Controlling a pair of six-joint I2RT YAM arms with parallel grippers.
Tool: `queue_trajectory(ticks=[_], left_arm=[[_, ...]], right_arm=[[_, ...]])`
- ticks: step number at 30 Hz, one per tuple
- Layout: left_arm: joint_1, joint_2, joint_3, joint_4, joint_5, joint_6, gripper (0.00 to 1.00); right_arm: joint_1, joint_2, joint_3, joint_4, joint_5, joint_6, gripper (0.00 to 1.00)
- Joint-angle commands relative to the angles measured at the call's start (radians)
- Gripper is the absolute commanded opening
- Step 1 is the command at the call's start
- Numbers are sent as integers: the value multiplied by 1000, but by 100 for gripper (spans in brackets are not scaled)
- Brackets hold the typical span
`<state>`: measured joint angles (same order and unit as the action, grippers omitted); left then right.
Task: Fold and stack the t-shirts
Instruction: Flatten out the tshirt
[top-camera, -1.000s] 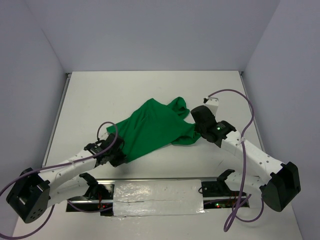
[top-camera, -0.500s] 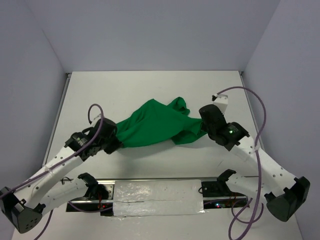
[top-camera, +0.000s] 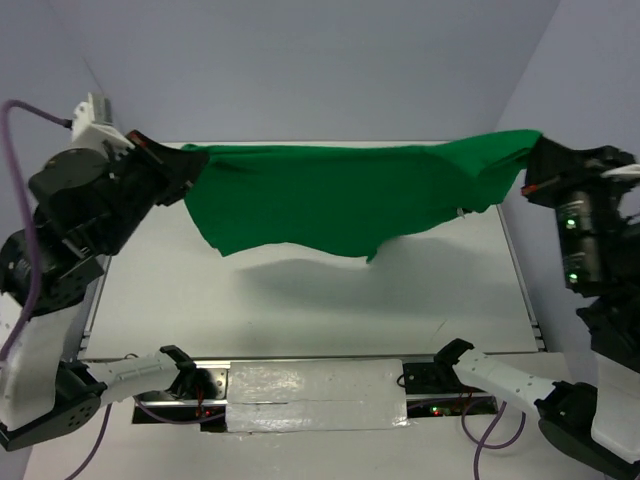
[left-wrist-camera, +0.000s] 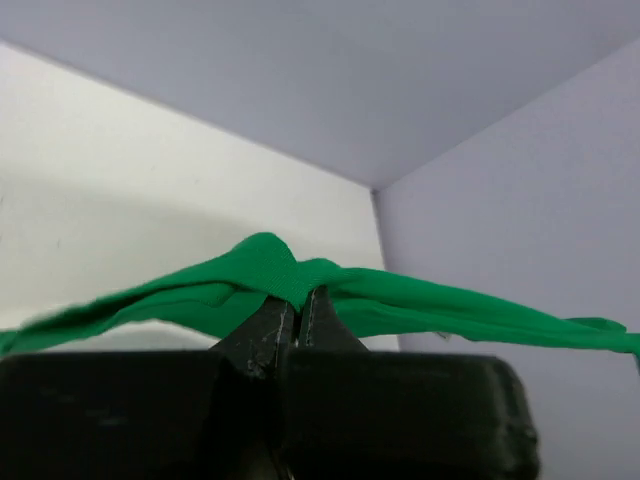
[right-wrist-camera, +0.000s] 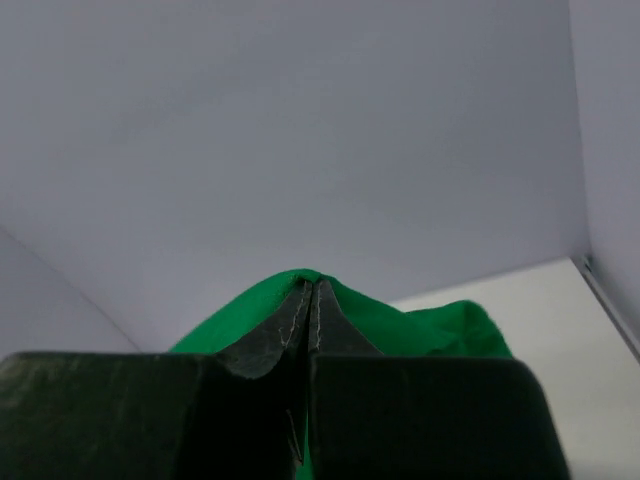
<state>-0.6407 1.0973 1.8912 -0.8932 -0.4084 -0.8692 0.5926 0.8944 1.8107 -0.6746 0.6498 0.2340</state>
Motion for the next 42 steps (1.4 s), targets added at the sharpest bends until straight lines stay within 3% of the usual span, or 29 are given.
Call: queue_trajectory(ticks=[1,5,10,12,18,23,27,29,32,35,39,42], left_arm=[[-2,13,103,43,-18,119,0],[-1,56,121,53,-42,156,0],[25,237,233,31,-66,219,0],[125,297,232,49,38,226,0],[367,432,163,163,292,228,0],[469,640,331,181,390,233,0],[519,782,610,142,472,216,0],[555,764,574,186,508,185,0],[590,699,481,276,559,159,0],[610,667,433,269,576,157,0],[621,571,336,258,554,183,0],[628,457,177,283,542,202,0]], right_arm=[[-7,20,99,67,-42,-94,0],[-5,53,81,180,-10,-183,0],[-7,179,50,332,105,-320,0],[-16,233,24,416,126,-360,0],[-154,417,58,457,-71,-269,0],[-195,622,256,491,-165,-260,0],[-200,747,459,477,-191,-254,0],[-200,782,547,472,-206,-249,0],[-200,765,566,489,-219,-245,0],[-197,703,491,498,-225,-237,0],[-200,524,240,552,-203,-243,0],[-200,386,54,540,-191,-210,0]])
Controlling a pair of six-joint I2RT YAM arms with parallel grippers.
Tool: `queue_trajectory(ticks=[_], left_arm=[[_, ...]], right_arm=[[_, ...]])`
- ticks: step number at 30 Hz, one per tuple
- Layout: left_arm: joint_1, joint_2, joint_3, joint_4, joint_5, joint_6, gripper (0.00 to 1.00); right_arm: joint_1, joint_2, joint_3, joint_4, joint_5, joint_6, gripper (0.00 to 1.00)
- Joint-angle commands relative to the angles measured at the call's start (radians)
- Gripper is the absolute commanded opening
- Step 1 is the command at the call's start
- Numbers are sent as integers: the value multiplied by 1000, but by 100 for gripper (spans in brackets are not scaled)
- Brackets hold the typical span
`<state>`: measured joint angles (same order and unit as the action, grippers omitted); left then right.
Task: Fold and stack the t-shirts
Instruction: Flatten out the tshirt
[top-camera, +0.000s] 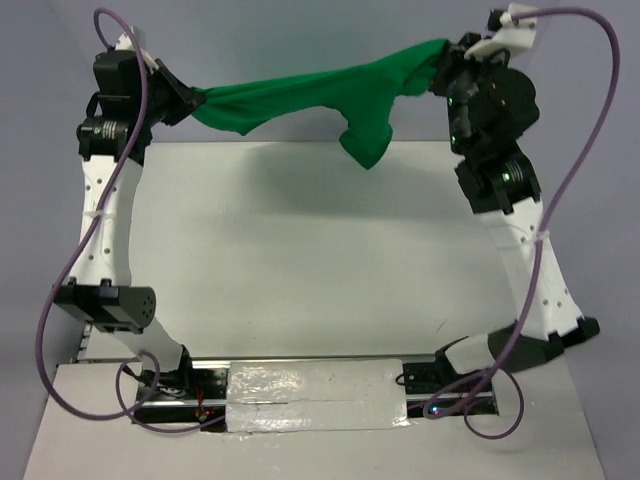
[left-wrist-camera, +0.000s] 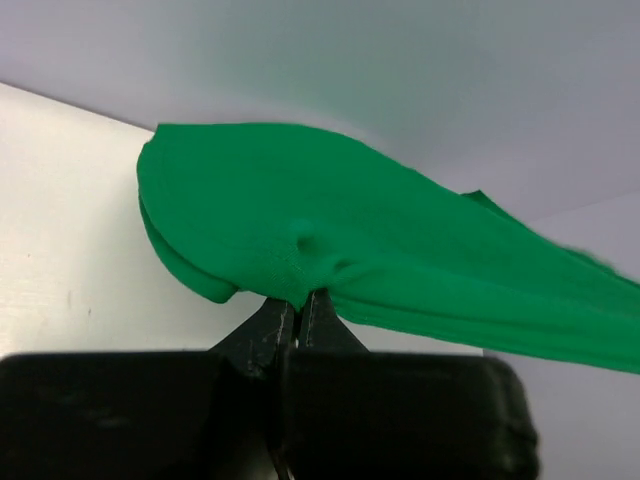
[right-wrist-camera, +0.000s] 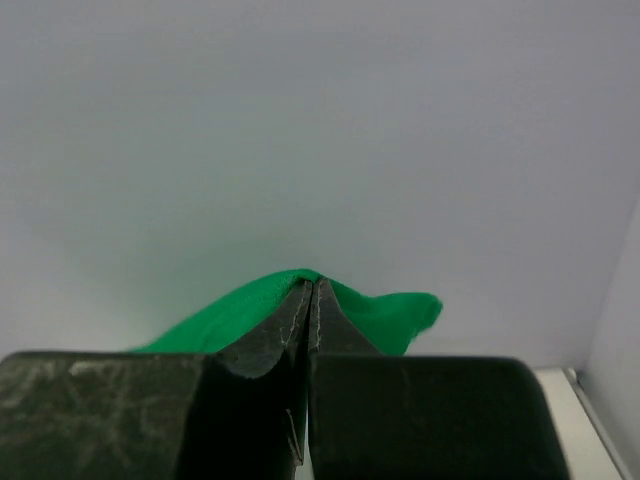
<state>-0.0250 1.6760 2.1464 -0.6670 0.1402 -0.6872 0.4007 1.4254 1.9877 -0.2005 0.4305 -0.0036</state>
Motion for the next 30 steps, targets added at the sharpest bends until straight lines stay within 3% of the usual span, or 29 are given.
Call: queue_trajectory(ticks=[1,3,5,9,10,12,14,15,16,18,19,21,23,26,30], left_arm=[[17,-148,-182,79,-16,20,0],[20,-205,-291,98,-19,17,0],[20,-298,-497,142,-10,12,0],[20,-487,-874,213,1,-41,0],[20,-513,-1019,228,2,-54,0],[20,-581,-1156,251,19,-92,0],[20,-607,-1324,221,4,-148,15],[20,-607,-1362,204,1,-170,45],[20,-599,-1420,187,-5,-185,65],[20,-576,-1438,144,2,-199,95],[20,-572,-1426,132,-4,-199,98],[20,-573,-1366,97,-46,-192,99],[20,-576,-1312,61,-94,-184,99],[22,-556,-1234,-26,-213,-225,99],[77,-524,-1308,-57,-202,-274,92]], right_arm=[[-8,-186,-182,62,16,46,0],[0,-317,-400,56,-13,92,0],[0,-394,-539,26,-51,140,0],[41,-622,-978,-80,-134,299,0],[76,-650,-1039,-106,-159,327,6],[119,-707,-1180,-201,-180,436,12],[199,-730,-1266,-285,-199,558,23],[222,-737,-1288,-304,-202,594,26],[240,-741,-1302,-321,-208,625,44],[263,-752,-1317,-364,-220,666,55],[265,-753,-1313,-387,-210,671,69],[265,-749,-1279,-447,-153,656,84],[262,-728,-1236,-493,-102,642,90],[230,-683,-1216,-577,-50,695,87],[149,-709,-1343,-513,-279,806,83]])
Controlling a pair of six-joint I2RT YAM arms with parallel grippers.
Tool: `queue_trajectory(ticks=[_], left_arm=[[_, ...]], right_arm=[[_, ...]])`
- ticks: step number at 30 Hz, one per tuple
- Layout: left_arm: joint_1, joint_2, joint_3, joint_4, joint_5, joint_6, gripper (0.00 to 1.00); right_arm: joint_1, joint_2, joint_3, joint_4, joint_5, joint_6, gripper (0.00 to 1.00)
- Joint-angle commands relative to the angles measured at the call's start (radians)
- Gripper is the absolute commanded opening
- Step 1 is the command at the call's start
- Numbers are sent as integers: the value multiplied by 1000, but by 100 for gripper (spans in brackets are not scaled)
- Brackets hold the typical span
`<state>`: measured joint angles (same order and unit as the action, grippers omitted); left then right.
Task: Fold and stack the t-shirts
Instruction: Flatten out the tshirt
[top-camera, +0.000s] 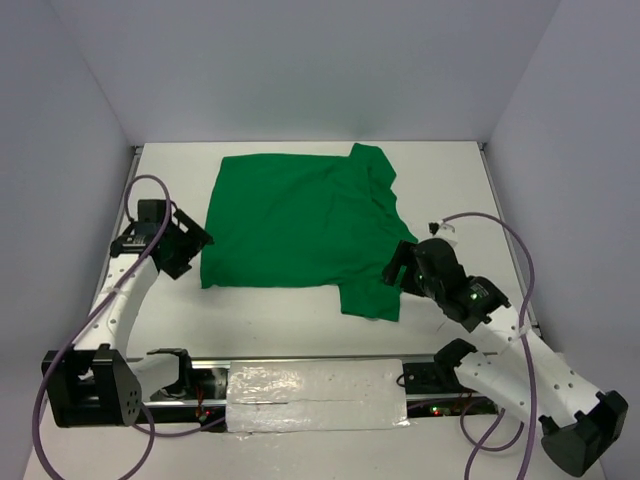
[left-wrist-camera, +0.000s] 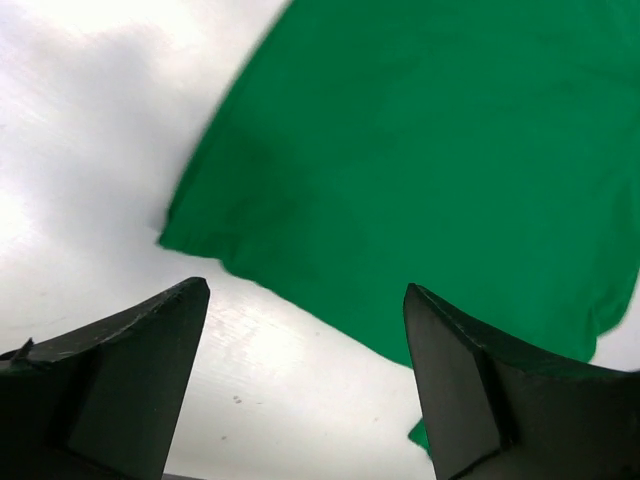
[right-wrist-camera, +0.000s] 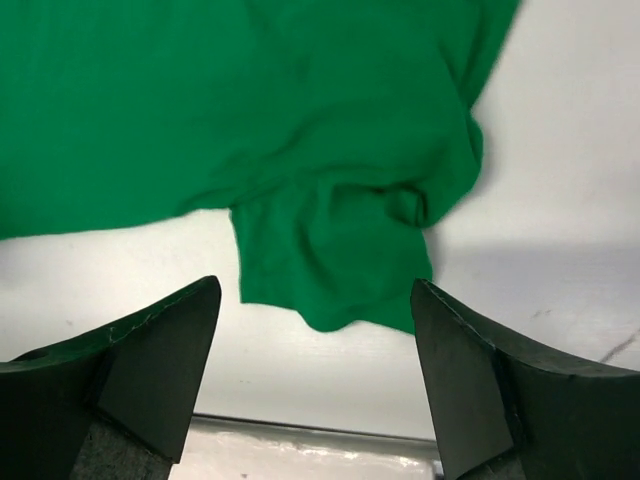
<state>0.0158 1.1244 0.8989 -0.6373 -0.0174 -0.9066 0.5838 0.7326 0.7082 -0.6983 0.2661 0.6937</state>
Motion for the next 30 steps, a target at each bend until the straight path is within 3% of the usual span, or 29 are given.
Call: queue_trajectory(ticks=[1,4,9,12,19,21,25,26,28,29,30], left_arm=[[44,29,-93,-61,2,-73,91],[69,29,-231,19,135,-109,94],[69,54,-354,212,174,-143,98],[69,100,-354,309,165,-153,97],[70,190,-318,367,83,-158,93],[70,207,-315,369,68,-155,85],[72,235,-341,398,42,-164,54],[70,244,-347,403,42,-164,38],[70,274,-350,409,43,-160,23],[70,285,-345,416,45,-161,6],[70,296,-344,419,50,-161,0]], right_arm=[[-50,-51,-143,11,-155,169,83],[-70,-104,-254,98,-261,257,86],[-78,-200,-407,132,-280,371,91],[-94,-219,-453,149,-283,395,92],[-180,-135,-504,229,-275,383,94],[-216,-101,-518,270,-278,375,94],[-240,-39,-558,364,-278,383,87],[-242,-27,-561,403,-280,385,81],[-242,19,-564,439,-288,379,73],[-242,33,-562,479,-291,372,60],[-242,48,-555,496,-292,362,51]])
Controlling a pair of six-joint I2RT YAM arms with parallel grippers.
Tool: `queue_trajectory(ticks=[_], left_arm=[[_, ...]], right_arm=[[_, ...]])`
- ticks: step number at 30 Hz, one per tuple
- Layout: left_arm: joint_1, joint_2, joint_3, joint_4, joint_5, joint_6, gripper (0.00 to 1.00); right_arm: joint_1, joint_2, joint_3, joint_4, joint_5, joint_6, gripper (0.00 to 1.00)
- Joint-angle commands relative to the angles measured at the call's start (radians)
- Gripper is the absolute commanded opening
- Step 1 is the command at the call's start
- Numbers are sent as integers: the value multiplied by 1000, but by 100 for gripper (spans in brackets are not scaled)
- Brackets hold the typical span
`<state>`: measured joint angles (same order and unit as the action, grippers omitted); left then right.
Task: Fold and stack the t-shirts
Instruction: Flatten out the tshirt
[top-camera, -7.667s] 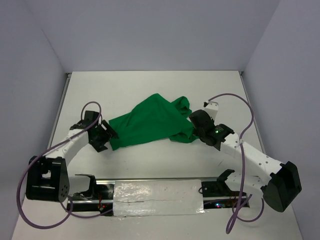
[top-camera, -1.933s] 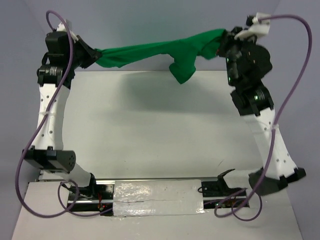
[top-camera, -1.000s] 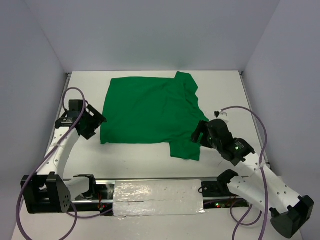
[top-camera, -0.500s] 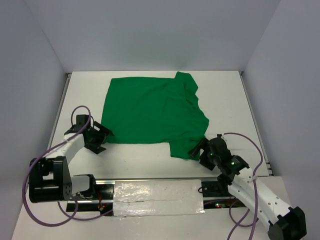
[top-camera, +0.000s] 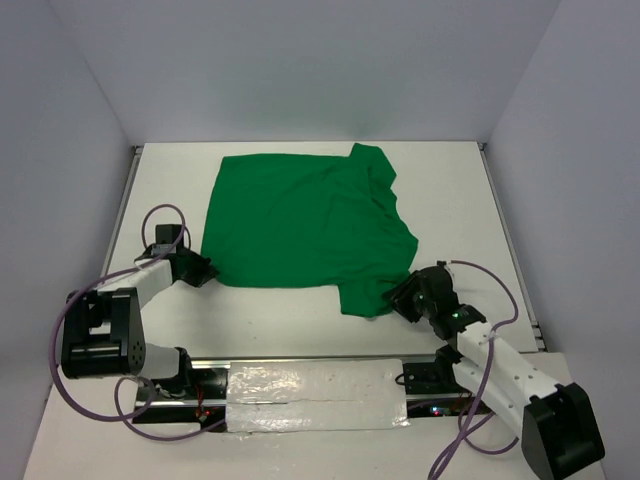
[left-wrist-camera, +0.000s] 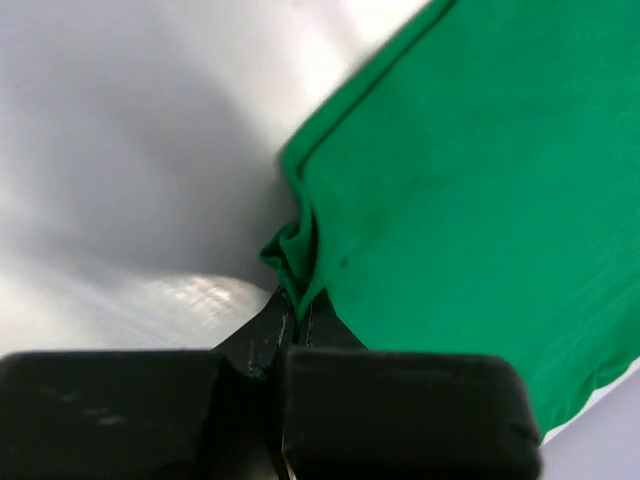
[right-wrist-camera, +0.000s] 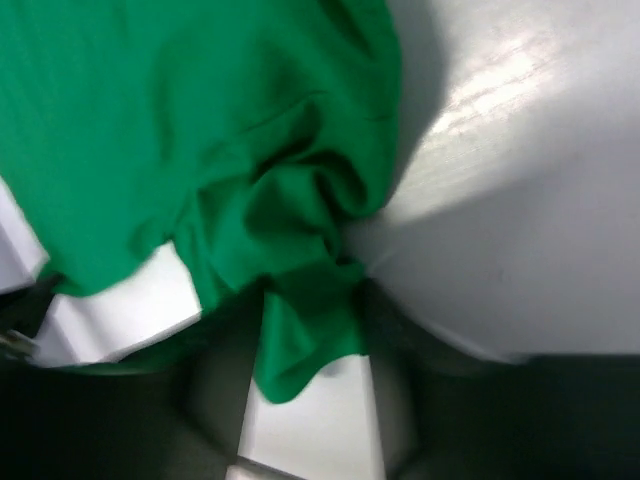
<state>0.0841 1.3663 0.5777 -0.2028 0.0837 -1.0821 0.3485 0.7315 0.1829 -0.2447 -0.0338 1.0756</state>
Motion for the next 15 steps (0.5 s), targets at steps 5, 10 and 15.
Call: queue_trajectory(ticks=[5,10,15], left_arm=[[3,68,29,-38,-22,28,0],[3,-73,173,-151,-16,73,0],[2,-197,410,-309,2,140,0]], right_arm=[[-9,103,106,16,24,-95,0],[-13,-23,318,-173,161,-207,0],[-20,-69,660,-303,284,-374,0]])
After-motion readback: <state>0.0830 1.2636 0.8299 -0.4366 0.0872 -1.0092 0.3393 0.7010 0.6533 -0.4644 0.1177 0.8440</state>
